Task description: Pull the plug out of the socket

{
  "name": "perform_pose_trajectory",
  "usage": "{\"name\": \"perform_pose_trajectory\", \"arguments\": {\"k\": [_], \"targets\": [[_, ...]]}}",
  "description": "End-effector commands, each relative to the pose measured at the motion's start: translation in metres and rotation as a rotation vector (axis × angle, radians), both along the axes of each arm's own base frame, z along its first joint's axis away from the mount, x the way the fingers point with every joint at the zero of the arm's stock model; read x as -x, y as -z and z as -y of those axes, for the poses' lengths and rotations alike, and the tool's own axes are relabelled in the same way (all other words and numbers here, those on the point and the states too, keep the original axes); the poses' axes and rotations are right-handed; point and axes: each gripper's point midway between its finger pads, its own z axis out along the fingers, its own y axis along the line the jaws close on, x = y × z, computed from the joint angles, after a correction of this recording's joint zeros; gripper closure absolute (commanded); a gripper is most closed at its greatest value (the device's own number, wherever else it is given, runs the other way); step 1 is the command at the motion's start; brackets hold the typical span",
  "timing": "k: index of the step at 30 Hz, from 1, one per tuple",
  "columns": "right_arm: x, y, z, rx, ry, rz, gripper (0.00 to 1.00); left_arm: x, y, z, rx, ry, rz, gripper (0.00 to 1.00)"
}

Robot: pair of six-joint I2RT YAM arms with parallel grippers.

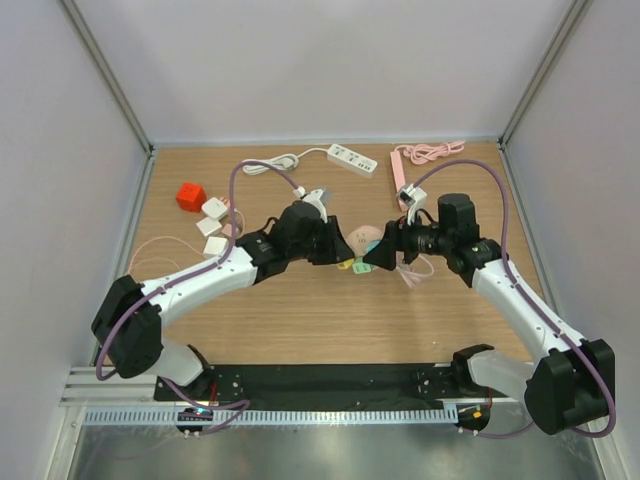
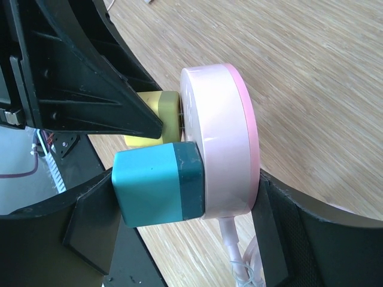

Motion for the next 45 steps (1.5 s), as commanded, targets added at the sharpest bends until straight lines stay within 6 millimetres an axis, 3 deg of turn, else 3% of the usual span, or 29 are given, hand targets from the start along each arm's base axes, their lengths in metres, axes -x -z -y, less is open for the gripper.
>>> {"name": "perform_pose_trajectory", "arguments": {"k": [1,12,23,29,32,35,39,40,42,43,45], "targets": [[-0.068,0.003,0.065,0.212,0.378,0.180,0.99,0.025,-0.026,-0.017,-0.016,0.010,-0.045,1.00],[-0.070,0.003,0.068,0.221,0.394,0.183,0.99,0.027,0.002,-0.058,-0.319,-0.082,0.013,1.00],[-0.067,0.001,0.061,0.194,0.352,0.184,0.99,0.030,0.018,-0.061,-0.432,-0.012,0.018,1.00],[-0.063,-0.005,0.051,0.168,0.310,0.195,0.99,0.034,0.012,-0.045,-0.436,0.064,0.019,1.00],[-0.062,-0.004,0.051,0.172,0.303,0.196,0.99,0.027,0.005,-0.050,-0.434,0.019,0.054,1.00],[-0.050,-0.007,0.038,0.154,0.178,0.211,0.99,0.016,-0.002,-0.066,-0.426,-0.048,0.097,1.00],[-0.029,-0.023,0.020,0.102,0.000,0.242,0.99,-0.002,0.007,-0.101,-0.332,-0.163,0.038,1.00],[-0.027,-0.025,0.019,0.098,-0.014,0.248,0.99,0.001,0.016,-0.114,-0.314,-0.188,0.014,1.00],[-0.023,-0.035,0.017,0.093,-0.040,0.275,0.99,-0.017,0.014,-0.135,-0.204,-0.277,-0.012,1.00],[-0.022,-0.037,0.017,0.094,-0.052,0.283,0.99,-0.012,0.023,-0.148,-0.180,-0.302,-0.031,1.00],[-0.021,-0.042,0.015,0.093,-0.070,0.290,0.99,-0.027,0.025,-0.174,-0.094,-0.398,-0.054,1.00]]}}
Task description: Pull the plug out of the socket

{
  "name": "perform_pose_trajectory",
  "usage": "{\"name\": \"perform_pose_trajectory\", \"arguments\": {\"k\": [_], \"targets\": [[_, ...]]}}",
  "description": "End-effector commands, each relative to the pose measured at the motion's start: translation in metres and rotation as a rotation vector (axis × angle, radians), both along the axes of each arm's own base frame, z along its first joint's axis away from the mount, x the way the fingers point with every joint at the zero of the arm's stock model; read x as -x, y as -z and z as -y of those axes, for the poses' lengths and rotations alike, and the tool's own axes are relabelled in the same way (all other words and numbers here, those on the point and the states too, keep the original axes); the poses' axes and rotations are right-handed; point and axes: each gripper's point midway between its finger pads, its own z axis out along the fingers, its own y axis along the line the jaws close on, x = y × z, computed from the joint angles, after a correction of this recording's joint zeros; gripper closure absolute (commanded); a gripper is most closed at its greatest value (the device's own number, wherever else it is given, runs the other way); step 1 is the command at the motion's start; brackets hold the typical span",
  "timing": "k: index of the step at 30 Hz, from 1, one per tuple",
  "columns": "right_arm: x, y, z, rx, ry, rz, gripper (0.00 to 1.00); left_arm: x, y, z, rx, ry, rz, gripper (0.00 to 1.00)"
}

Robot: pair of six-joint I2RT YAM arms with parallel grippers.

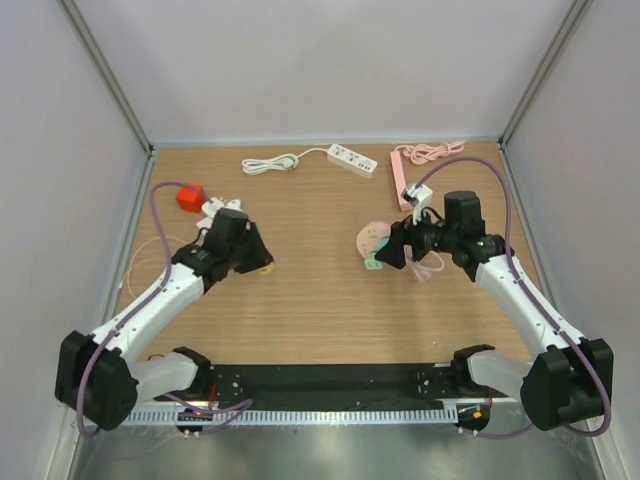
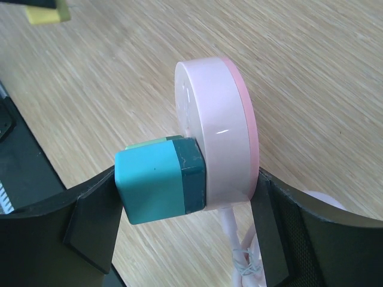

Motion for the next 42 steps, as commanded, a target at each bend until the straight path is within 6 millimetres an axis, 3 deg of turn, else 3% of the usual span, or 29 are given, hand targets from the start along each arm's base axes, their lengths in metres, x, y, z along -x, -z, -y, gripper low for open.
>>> {"name": "perform_pose_trajectory", "arguments": {"k": [1,2,5,6,9,12,19,24,29,31,42], "targets": [[-0.004,-0.059,-0.015,-0.061,-0.119,0.194,0.99,-0.019,-0.020,-0.018,0.212,-0.108,0.073,1.00],[-0.004,-0.061,-0.015,-0.064,-0.124,0.192,0.99,-0.027,-0.010,-0.042,0.225,-0.190,0.069,1.00],[-0.004,-0.072,-0.020,-0.090,-0.140,0.189,0.99,-0.037,-0.010,-0.070,0.311,-0.290,0.095,1.00],[-0.006,-0.079,-0.021,-0.101,-0.144,0.195,0.99,-0.045,-0.011,-0.092,0.347,-0.361,0.105,1.00],[-0.006,-0.091,-0.028,-0.144,-0.163,0.179,0.99,-0.064,-0.011,-0.132,0.470,-0.504,0.136,1.00],[-0.008,-0.093,-0.032,-0.181,-0.166,0.168,0.99,-0.084,-0.009,-0.164,0.547,-0.596,0.153,1.00],[0.002,-0.079,-0.027,-0.160,-0.169,0.175,0.99,-0.120,0.017,-0.213,0.599,-0.677,0.125,1.00],[0.006,-0.075,-0.029,-0.169,-0.183,0.168,0.99,-0.134,0.040,-0.243,0.597,-0.747,0.120,0.96],[0.006,-0.071,-0.027,-0.168,-0.181,0.158,0.99,-0.145,0.048,-0.263,0.588,-0.791,0.123,0.89],[0.006,-0.070,-0.027,-0.169,-0.184,0.156,0.99,-0.146,0.056,-0.268,0.583,-0.806,0.097,0.87],[0.004,-0.070,-0.024,-0.171,-0.174,0.155,0.99,-0.148,0.075,-0.278,0.533,-0.826,0.040,0.54]]}}
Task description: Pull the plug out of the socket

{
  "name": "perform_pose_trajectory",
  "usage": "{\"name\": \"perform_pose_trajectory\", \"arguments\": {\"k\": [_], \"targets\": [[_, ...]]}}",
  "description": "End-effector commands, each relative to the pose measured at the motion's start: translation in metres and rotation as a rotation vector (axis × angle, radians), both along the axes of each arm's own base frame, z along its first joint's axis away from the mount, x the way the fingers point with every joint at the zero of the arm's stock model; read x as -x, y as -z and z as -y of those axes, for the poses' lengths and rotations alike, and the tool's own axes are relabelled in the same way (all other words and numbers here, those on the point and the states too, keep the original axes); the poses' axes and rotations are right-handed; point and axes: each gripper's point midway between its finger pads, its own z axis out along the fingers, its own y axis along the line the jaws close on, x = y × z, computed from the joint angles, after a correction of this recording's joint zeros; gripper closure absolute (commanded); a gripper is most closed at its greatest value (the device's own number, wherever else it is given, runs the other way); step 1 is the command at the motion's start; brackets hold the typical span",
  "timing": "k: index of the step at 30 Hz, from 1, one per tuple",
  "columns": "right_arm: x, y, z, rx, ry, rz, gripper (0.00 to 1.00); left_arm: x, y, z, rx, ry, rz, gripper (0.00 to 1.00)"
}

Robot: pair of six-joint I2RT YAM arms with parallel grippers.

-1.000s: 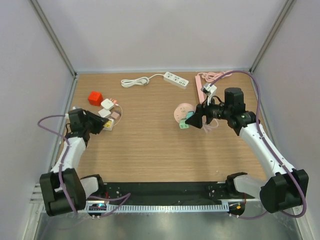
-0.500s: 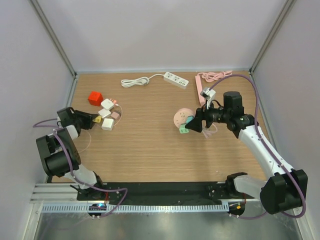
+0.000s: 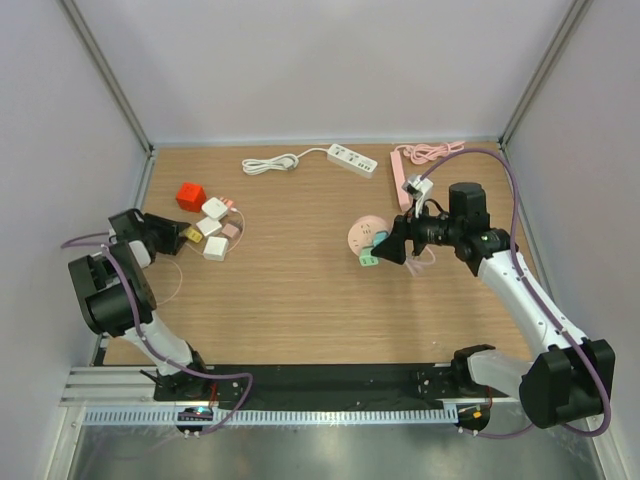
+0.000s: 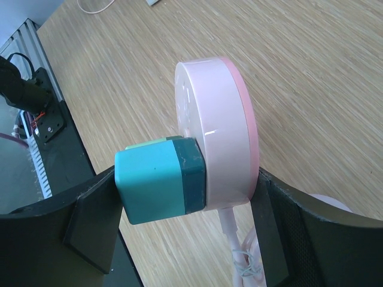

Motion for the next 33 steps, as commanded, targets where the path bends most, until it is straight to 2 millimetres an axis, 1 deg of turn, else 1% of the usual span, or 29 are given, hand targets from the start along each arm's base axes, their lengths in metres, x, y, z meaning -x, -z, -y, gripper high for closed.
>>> {"name": "perform_pose_trajectory", "arguments": {"k": [1,4,5,7,9,10,12,13,14,15,16,17,18,20,21,22,23,24,25,26,27,28,29,30,31,32,33], "targets": [[-0.006,-0.030,-0.004,-0.048,-0.032,0.130,0.99,-0.007,-0.010,-0.010,-0.039,-0.002,0.025,0.47],[-0.006,-0.030,-0.002,-0.048,-0.029,0.130,0.99,-0.005,-0.016,-0.012,-0.059,-0.001,0.024,0.38],[-0.006,-0.030,-0.002,-0.049,-0.029,0.129,0.99,-0.005,-0.019,-0.013,-0.065,-0.003,0.027,0.37],[-0.006,-0.029,-0.001,-0.049,-0.027,0.127,0.99,-0.004,-0.031,-0.014,-0.088,-0.001,0.051,0.36],[-0.007,-0.029,0.000,-0.048,-0.023,0.127,0.99,-0.003,-0.041,-0.014,-0.113,0.006,0.068,0.32],[-0.007,-0.029,0.000,-0.049,-0.022,0.129,0.99,-0.002,-0.053,-0.014,-0.129,0.010,0.089,0.24],[-0.007,-0.029,0.000,-0.050,-0.023,0.127,0.99,0.001,-0.066,-0.013,-0.152,0.018,0.113,0.23],[-0.007,-0.029,0.000,-0.049,-0.022,0.127,0.99,0.003,-0.070,-0.010,-0.162,0.030,0.119,0.21],[-0.007,-0.029,0.000,-0.050,-0.022,0.126,0.99,0.006,-0.081,-0.007,-0.172,0.036,0.144,0.16],[-0.007,-0.029,0.000,-0.051,-0.024,0.124,0.99,0.008,-0.087,-0.003,-0.170,0.052,0.162,0.15],[-0.007,-0.028,0.000,-0.051,-0.023,0.122,0.99,0.011,-0.091,0.001,-0.166,0.064,0.175,0.12],[-0.007,-0.028,0.000,-0.051,-0.021,0.121,0.99,0.015,-0.099,0.006,-0.170,0.078,0.198,0.11],[-0.008,-0.028,0.001,-0.052,-0.020,0.120,0.99,0.017,-0.102,0.012,-0.166,0.095,0.210,0.07],[-0.008,-0.027,0.001,-0.054,-0.019,0.116,0.99,0.022,-0.118,0.036,-0.147,0.172,0.267,0.04],[-0.009,-0.027,0.001,-0.055,-0.015,0.113,0.99,0.026,-0.120,0.047,-0.138,0.204,0.278,0.04],[-0.009,-0.027,0.002,-0.057,-0.014,0.113,0.99,0.029,-0.125,0.064,-0.127,0.257,0.301,0.00],[-0.009,-0.026,0.002,-0.062,-0.015,0.104,0.99,0.034,-0.138,0.074,-0.139,0.285,0.339,0.00],[-0.010,-0.026,0.003,-0.064,-0.009,0.100,0.99,0.039,-0.139,0.085,-0.134,0.312,0.349,0.00],[-0.011,-0.025,0.003,-0.066,-0.008,0.096,0.99,0.043,-0.144,0.104,-0.129,0.367,0.368,0.00],[-0.011,-0.026,0.003,-0.071,-0.010,0.094,0.99,0.046,-0.150,0.117,-0.141,0.405,0.394,0.00],[-0.012,-0.024,0.003,-0.075,-0.007,0.085,0.99,0.051,-0.162,0.129,-0.158,0.436,0.431,0.00],[-0.013,-0.023,0.004,-0.077,-0.003,0.077,0.99,0.054,-0.168,0.138,-0.171,0.460,0.451,0.00],[-0.012,-0.023,0.004,-0.080,-0.008,0.076,0.99,0.060,-0.172,0.163,-0.188,0.533,0.479,0.00],[-0.013,-0.022,0.004,-0.083,-0.007,0.070,0.99,0.064,-0.177,0.174,-0.206,0.561,0.501,0.00],[-0.014,-0.022,0.005,-0.086,-0.003,0.067,0.99,0.070,-0.190,0.187,-0.239,0.596,0.549,0.00],[-0.014,-0.021,0.005,-0.088,-0.001,0.063,0.99,0.076,-0.192,0.208,-0.261,0.644,0.566,0.00],[-0.014,-0.021,0.005,-0.092,-0.004,0.061,0.99,0.081,-0.194,0.218,-0.314,0.690,0.600,0.00]]}}
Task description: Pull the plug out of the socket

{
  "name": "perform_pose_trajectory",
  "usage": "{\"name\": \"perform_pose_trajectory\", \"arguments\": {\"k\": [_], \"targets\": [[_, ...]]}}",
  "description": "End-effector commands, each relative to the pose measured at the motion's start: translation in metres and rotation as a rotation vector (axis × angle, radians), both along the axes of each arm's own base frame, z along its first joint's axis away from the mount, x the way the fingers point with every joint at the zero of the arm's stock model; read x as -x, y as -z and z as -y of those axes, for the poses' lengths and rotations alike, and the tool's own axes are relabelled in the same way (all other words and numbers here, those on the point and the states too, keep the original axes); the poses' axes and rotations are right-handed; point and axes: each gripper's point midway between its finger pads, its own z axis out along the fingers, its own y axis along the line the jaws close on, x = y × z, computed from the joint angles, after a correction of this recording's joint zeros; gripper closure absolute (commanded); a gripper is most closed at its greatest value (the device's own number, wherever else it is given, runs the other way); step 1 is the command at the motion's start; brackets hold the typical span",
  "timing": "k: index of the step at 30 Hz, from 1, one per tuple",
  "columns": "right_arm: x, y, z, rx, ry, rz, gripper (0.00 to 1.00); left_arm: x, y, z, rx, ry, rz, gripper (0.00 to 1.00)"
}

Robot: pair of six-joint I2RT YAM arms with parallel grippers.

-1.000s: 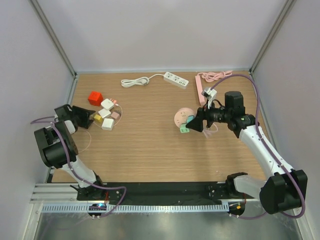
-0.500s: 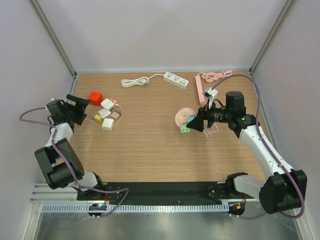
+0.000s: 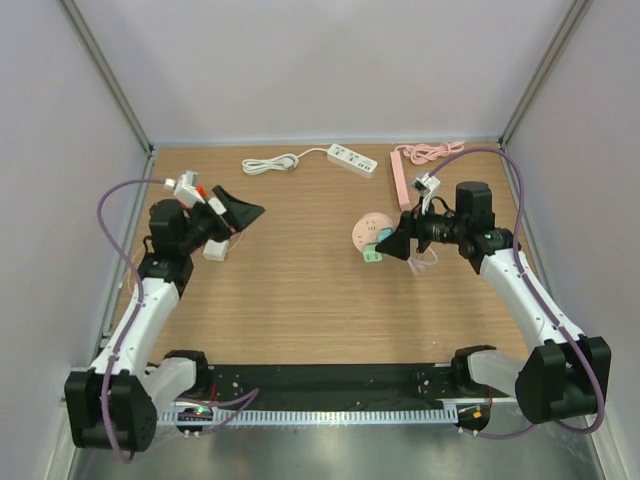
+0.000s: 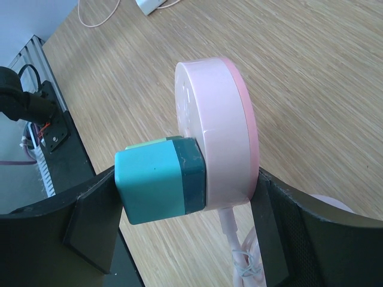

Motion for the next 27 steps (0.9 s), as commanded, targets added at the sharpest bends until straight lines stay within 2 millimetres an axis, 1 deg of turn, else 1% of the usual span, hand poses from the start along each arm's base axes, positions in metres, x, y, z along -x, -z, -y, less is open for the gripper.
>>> {"name": "perform_pose_trajectory", "arguments": {"k": [1,2,3,5,6,8,9,11,12,13,14,15,16,17,19,20,21,23,24,25,26,27], "targets": [[-0.007,-0.022,-0.005,-0.061,-0.034,0.082,0.99,0.019,-0.026,0.038,-0.137,0.122,0.180,0.00],[-0.007,-0.022,-0.005,-0.065,-0.035,0.077,0.99,0.022,-0.028,0.045,-0.169,0.138,0.210,0.00],[-0.007,-0.021,-0.005,-0.068,-0.035,0.075,0.99,0.029,-0.030,0.063,-0.228,0.188,0.262,0.00],[-0.007,-0.021,-0.005,-0.075,-0.037,0.070,0.99,0.037,-0.036,0.079,-0.283,0.242,0.326,0.00],[-0.007,-0.021,-0.005,-0.077,-0.039,0.067,0.99,0.046,-0.037,0.096,-0.306,0.290,0.359,0.00],[-0.006,-0.021,-0.006,-0.087,-0.039,0.056,0.99,0.054,-0.038,0.114,-0.386,0.361,0.434,0.00],[-0.007,-0.022,-0.006,-0.091,-0.041,0.059,0.99,0.065,-0.036,0.132,-0.411,0.407,0.461,0.00],[-0.006,-0.022,-0.006,-0.101,-0.044,0.052,0.99,0.069,-0.029,0.147,-0.501,0.467,0.529,0.00],[-0.006,-0.022,-0.007,-0.102,-0.047,0.055,0.99,0.074,-0.028,0.157,-0.528,0.501,0.559,0.00],[-0.005,-0.022,-0.006,-0.104,-0.048,0.055,0.99,0.084,-0.025,0.170,-0.553,0.540,0.589,0.00],[-0.005,-0.021,-0.007,-0.107,-0.053,0.051,0.99,0.086,-0.018,0.179,-0.615,0.585,0.639,0.00],[-0.005,-0.022,-0.008,-0.108,-0.056,0.053,0.99,0.090,-0.017,0.187,-0.637,0.609,0.676,0.00],[-0.005,-0.021,-0.007,-0.109,-0.056,0.051,0.99,0.101,-0.015,0.201,-0.651,0.649,0.702,0.00],[-0.005,-0.022,-0.008,-0.110,-0.060,0.052,0.99,0.100,-0.010,0.207,-0.732,0.682,0.777,0.00],[-0.005,-0.021,-0.008,-0.111,-0.061,0.050,0.99,0.105,-0.009,0.218,-0.786,0.716,0.844,0.00],[-0.005,-0.021,-0.008,-0.112,-0.061,0.052,0.99,0.109,-0.010,0.225,-0.835,0.731,0.904,0.00],[-0.003,-0.021,-0.009,-0.122,-0.059,0.032,0.99,0.108,-0.006,0.230,-0.870,0.741,0.923,0.00],[-0.003,-0.022,-0.009,-0.124,-0.058,0.035,0.99,0.108,-0.010,0.238,-0.918,0.727,0.966,0.00],[-0.003,-0.022,-0.009,-0.126,-0.059,0.034,0.99,0.107,-0.006,0.242,-0.956,0.742,0.991,0.00],[-0.003,-0.022,-0.010,-0.129,-0.059,0.028,0.99,0.101,-0.010,0.243,-0.980,0.712,0.994,0.00],[-0.003,-0.022,-0.010,-0.134,-0.061,0.027,0.99,0.101,-0.011,0.248,-0.993,0.712,1.011,0.00],[-0.002,-0.021,-0.011,-0.138,-0.065,0.022,0.99,0.099,-0.007,0.252,-1.015,0.716,1.018,0.00]]}}
